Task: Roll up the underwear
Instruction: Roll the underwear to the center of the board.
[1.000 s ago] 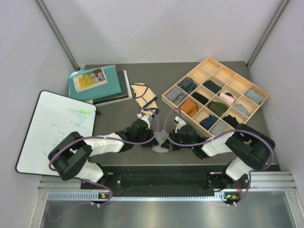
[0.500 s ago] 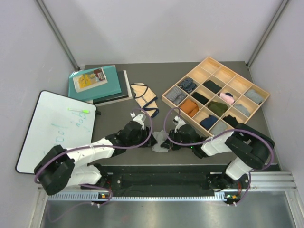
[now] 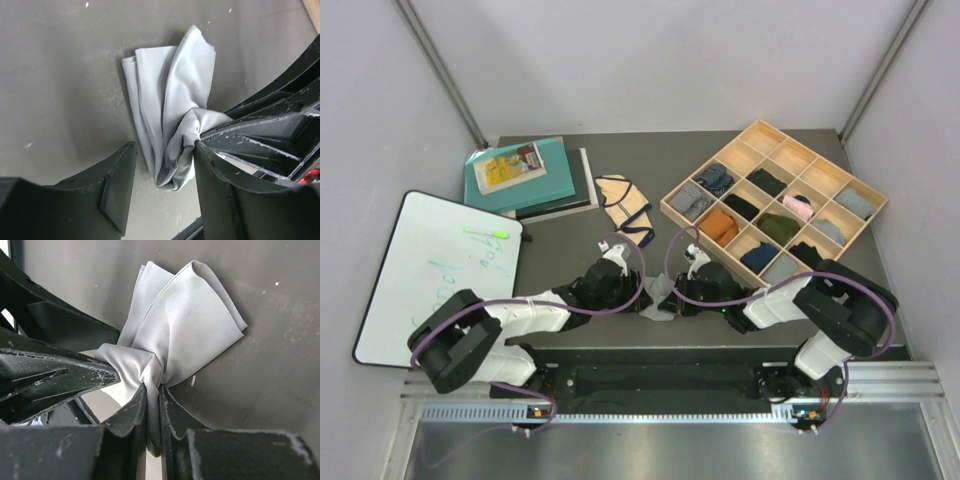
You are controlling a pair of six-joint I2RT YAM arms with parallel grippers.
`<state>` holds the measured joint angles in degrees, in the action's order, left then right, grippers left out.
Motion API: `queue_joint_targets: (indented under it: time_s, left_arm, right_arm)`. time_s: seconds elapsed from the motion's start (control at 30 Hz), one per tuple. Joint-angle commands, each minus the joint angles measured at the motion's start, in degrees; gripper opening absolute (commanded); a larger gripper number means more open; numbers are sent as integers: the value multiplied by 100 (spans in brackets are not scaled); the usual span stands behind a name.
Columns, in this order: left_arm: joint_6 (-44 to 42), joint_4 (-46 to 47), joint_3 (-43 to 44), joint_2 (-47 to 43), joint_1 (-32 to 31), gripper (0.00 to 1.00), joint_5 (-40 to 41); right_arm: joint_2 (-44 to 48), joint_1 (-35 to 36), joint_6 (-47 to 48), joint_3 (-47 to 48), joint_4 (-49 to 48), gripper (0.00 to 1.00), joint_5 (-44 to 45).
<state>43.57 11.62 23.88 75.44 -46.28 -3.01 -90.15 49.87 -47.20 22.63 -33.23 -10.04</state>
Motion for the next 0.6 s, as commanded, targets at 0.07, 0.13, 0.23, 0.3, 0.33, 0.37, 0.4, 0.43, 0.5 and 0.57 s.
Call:
queue_joint_targets:
  time_s: [0.07,0.13,0.23,0.3,0.33,0.37,0.4,0.43,0.5,0.57]
  left_arm:
    - [28,482,-217,313,-4,49,81]
    - [28,666,-269,418,-4,44,55]
    - [64,1026,-331,594,-4,29,-156]
    - [81,1114,-331,691,-4,20,-270]
    - [73,1115,-331,718,-4,10,-297]
    - [64,1106,-323,726,-4,6,-332]
    - [55,1080,-322,700,-4,2,-367]
    - [20,949,-314,674,-4,0,-376]
    - [-24,747,-288,525,-4,0,-341]
    - [-59,360,-244,411,-4,0,-332]
  right_arm:
    - [-372,102,185,-233,1363,6,178]
    - [-363,94,176,-233,1337,7,161]
    - [-328,93,194,-224,1346,8,161]
    - [-241,102,237,-189,1477,11,187]
    - [-196,94,272,-154,1556,13,204]
    - [-144,102,316,-128,1652,17,222]
    - [22,94,430,-41,1784,20,257]
    - [119,93,501,4,2064,25,292]
    - [409,93,763,179,2460,43,449]
    - [918,93,966,276,2970,60,582]
